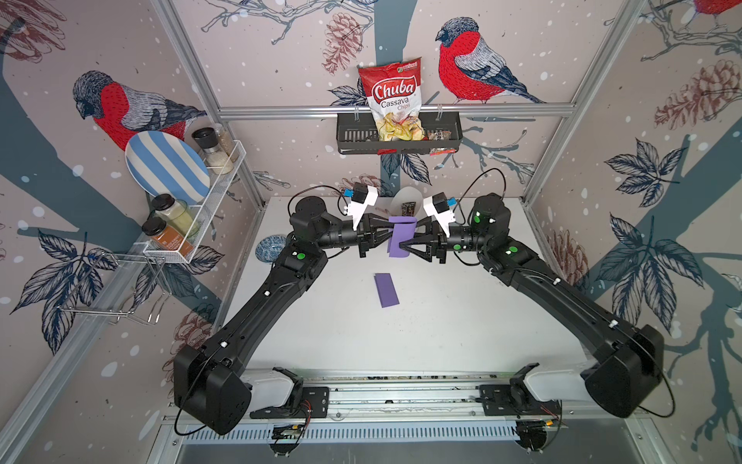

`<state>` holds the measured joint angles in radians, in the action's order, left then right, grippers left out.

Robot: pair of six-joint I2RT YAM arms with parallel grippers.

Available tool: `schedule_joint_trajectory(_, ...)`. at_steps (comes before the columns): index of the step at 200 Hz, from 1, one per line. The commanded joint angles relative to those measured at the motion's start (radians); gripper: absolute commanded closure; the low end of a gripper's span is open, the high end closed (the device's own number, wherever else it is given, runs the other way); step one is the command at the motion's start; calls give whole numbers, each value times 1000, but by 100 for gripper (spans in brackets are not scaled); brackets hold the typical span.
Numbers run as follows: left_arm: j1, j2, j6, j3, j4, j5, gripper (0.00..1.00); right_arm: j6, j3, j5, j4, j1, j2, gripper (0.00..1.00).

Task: Fold the square paper along the opposite sides
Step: Fold the paper.

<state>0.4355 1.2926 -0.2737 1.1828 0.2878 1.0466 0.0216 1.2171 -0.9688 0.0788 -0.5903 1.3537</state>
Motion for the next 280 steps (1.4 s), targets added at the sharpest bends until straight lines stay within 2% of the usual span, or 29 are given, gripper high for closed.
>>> schedule_joint_trajectory(1, -3, 3, -4, 0, 48, 22, 100, -18, 4, -19, 47, -4, 1, 51)
schedule_joint_trajectory(280, -3, 10, 23, 13, 5, 53, 100, -57, 1, -45, 21, -14, 7, 70)
